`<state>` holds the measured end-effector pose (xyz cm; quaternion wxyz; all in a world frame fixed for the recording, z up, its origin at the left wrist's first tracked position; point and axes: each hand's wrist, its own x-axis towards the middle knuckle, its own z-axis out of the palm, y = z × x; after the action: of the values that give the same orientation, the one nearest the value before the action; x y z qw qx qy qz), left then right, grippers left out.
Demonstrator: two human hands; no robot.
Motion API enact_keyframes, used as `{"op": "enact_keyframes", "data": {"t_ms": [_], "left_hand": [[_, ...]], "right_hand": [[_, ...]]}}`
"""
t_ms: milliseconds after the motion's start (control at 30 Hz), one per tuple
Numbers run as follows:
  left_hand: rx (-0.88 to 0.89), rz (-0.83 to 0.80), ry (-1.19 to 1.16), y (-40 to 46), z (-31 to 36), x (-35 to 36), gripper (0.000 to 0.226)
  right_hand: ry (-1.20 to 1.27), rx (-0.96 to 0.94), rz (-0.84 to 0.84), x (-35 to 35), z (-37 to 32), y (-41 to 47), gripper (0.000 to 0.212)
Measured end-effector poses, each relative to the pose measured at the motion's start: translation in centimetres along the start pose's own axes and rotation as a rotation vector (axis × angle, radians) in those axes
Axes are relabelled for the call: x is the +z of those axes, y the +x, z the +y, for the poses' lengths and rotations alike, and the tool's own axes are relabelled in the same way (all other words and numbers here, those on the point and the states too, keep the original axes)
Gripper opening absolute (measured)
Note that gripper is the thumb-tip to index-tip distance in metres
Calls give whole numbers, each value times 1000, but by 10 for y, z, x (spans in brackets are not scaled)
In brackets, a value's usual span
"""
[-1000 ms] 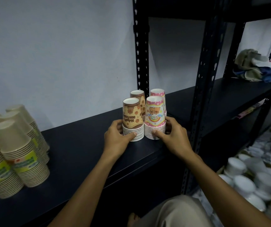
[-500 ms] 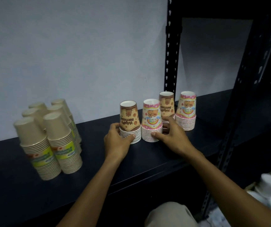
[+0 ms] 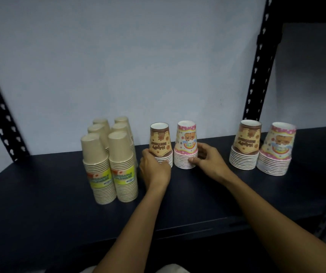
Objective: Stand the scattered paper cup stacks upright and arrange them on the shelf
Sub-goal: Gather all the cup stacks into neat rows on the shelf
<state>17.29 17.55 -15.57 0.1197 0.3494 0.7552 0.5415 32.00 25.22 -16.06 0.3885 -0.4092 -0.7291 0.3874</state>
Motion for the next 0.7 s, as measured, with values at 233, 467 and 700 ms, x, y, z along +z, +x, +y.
{"op": "enact_keyframes", "data": {"t_ms": [233,467,700], "left_hand": [[-13,106,-73,3,-4,0,43],[-10,103,-33,4,-9,4,48],[14,106,-30,0,-11,0,50]], "right_hand": [[146,14,-40,15,-8,16,52],[81,-60,-24,21,-2,8,55],[-18,-76,25,22,-2,5,49]]}}
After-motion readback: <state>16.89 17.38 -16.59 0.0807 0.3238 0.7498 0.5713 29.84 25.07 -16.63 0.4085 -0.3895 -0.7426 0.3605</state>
